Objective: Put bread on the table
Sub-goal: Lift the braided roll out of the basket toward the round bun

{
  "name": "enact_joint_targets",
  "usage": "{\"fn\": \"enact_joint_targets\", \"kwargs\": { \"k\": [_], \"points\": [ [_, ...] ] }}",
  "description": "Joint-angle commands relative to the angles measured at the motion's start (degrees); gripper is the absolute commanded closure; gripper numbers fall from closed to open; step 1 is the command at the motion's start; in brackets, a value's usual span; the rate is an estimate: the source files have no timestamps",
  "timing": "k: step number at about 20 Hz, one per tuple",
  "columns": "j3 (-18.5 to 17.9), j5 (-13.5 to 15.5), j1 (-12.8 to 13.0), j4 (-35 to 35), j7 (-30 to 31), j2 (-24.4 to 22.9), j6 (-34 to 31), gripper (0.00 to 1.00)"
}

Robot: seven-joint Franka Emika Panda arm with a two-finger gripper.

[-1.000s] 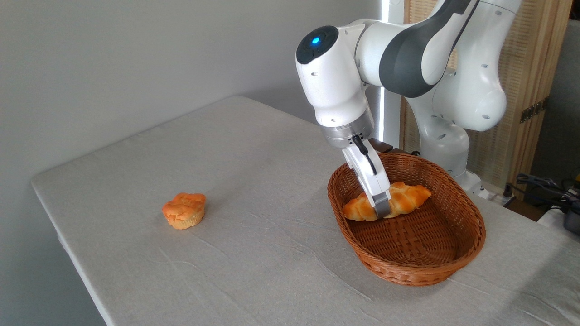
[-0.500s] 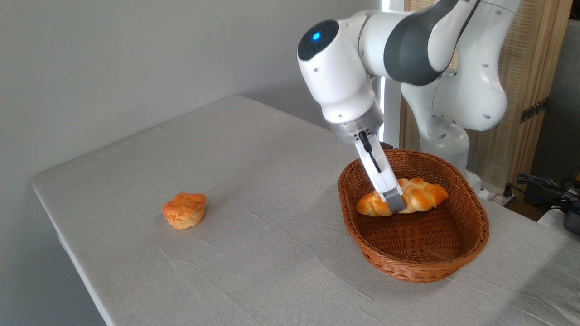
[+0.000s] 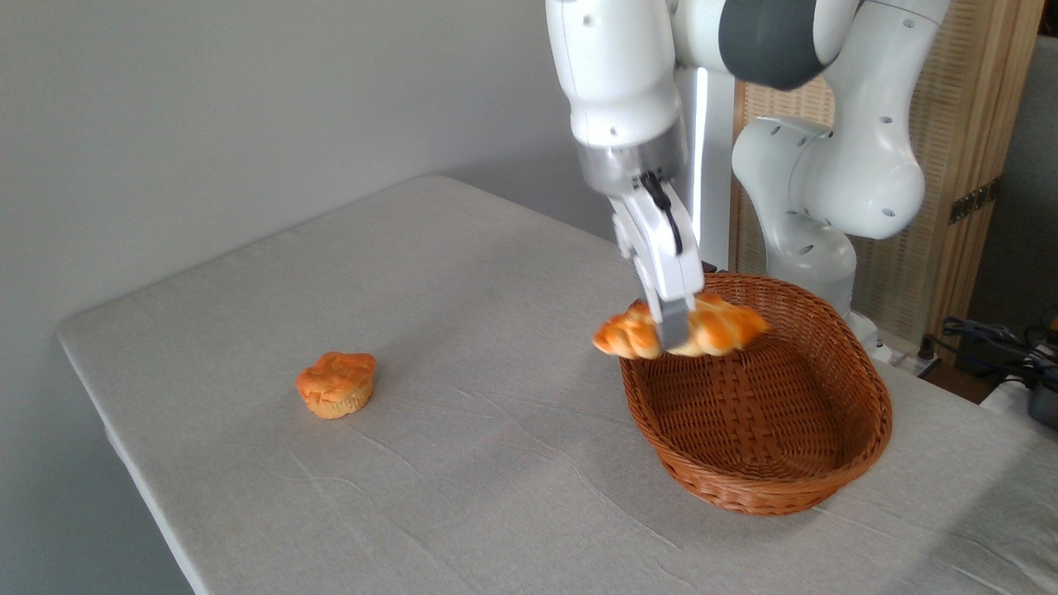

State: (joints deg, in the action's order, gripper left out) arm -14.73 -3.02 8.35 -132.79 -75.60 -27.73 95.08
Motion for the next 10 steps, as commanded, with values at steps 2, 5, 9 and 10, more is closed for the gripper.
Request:
{"fn": "enact_joint_targets", "kwargs": {
  "k": [2,5,9,10],
  "points": [
    [0.4,6.0,4.7,13.5,14.6,10.8,-0.7,0.64],
    [0.4,8.7,6.2,23.0,22.3,19.5,-0.6,0.64],
    [3.6,11.8,6.5,31.5,30.2,31.5,-0.6,0.63],
    [5.1,11.4,6.5,32.0,32.7,33.3,-0.1,0.63]
  ]
}}
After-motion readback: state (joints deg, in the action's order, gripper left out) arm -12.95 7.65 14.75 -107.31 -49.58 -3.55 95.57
